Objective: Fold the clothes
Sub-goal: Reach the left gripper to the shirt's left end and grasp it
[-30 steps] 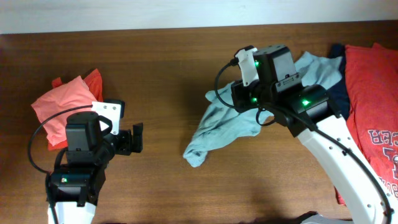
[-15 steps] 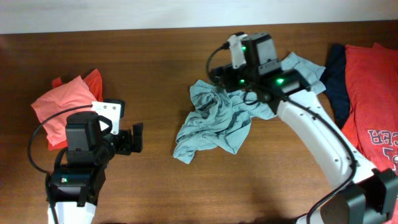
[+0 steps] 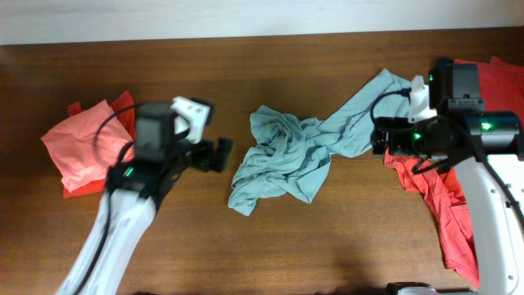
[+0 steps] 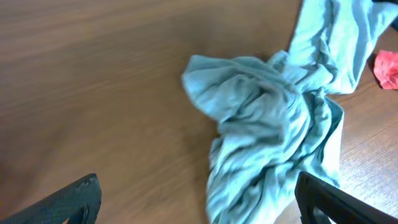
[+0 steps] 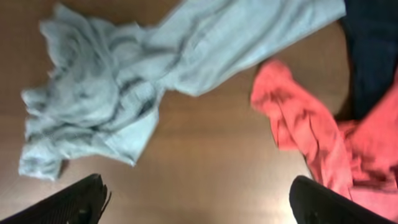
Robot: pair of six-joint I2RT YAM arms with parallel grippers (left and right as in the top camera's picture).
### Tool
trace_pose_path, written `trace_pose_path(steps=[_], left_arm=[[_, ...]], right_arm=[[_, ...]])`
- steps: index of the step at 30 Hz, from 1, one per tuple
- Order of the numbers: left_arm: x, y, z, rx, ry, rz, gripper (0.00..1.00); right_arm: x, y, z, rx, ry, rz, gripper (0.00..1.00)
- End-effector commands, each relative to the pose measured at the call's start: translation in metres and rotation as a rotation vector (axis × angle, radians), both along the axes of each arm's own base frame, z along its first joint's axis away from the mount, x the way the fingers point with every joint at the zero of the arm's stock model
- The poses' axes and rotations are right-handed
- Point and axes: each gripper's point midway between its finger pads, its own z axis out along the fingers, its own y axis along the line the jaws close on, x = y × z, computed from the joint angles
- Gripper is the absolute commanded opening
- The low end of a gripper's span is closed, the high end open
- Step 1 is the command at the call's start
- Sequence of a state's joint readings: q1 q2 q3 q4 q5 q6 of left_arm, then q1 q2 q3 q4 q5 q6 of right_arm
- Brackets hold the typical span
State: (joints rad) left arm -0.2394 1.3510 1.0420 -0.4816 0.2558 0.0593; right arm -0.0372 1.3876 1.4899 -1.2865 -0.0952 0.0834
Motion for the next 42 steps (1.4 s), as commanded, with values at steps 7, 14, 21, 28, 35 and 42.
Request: trace_pose_path(steps=[7,14,21,28,35,42], left_arm=[[0.061,-0.099,-0.048,-0.006,0.142,-0.178,0.99],[0.054,-0.141,-0.124,0.037,0.246,-0.260,0.99],[0.056,-0.151,-0.147,0.040,0.249,-0.274,0.56],[0.077,-0.154,-0.107,0.017,0.178,-0.262,0.12],[0.087,-0.129,-0.013,0.088,0.056,-0.161,0.00],[0.062,-0.076,0.075,0.189,-0.081,-0.010,0.00]], right_arm=[[-0.011,-0.016,-0.002,0.005,0.043,-0.066,0.99],[-0.011,-0.016,-0.002,0.006,0.043,-0.066,0.98],[-0.011,-0.016,-0.002,0.005,0.043,-0.066,0.99],[-0.008,-0.016,-0.006,0.006,0.055,-0.066,0.99],[-0.008,-0.016,-0.010,0.007,0.069,-0.066,0.99],[-0.007,-0.016,-0.010,0.006,0.066,-0.065,0.99]])
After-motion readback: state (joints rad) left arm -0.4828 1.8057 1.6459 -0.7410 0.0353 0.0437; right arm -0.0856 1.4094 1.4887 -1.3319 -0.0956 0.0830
